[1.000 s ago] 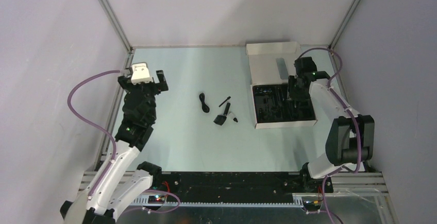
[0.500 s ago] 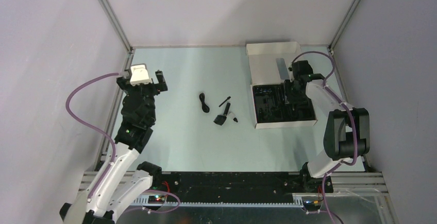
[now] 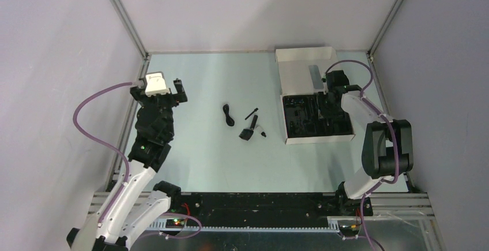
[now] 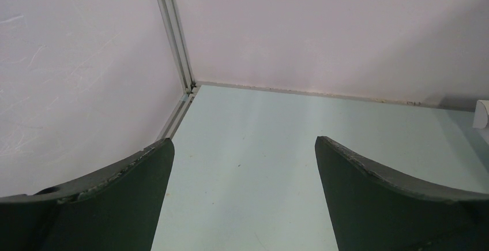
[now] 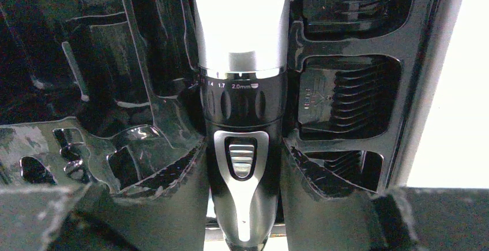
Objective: Sort the hair-cutting tools
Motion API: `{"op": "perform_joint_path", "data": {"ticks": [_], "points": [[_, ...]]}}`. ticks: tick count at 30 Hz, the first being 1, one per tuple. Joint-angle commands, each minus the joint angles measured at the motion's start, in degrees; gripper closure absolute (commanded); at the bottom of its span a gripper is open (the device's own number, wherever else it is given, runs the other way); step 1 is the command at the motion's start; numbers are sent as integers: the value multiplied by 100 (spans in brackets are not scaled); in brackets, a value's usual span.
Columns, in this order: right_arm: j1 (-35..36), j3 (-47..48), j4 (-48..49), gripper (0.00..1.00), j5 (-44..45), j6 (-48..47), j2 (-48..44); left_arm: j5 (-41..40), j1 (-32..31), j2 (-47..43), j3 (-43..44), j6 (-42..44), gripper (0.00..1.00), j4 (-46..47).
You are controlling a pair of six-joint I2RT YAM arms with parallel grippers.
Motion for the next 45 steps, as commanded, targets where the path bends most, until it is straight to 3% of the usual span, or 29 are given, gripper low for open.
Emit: {"op": "perform_joint_path", "data": {"ticks": [1,8,18,22,29,45], "points": [[-13,-2,258,60,82,-31,-1,-57,-45,-88,-72,98,0,299],[-15,4,250,45,231,44,-180,-47,-43,-75,-63,97,0,296],[-11,13,290,43,307,225,-411,-34,-43,-80,-73,85,0,295],[-16,7,74,47,474,570,-534,-39,-43,-71,-72,80,0,286],[-26,-73,-655,63,632,1103,-502,-21,-43,-54,-78,66,0,288],[-28,-312,-454,79,396,1280,-84,-10,-51,-56,-93,71,0,303]]}}
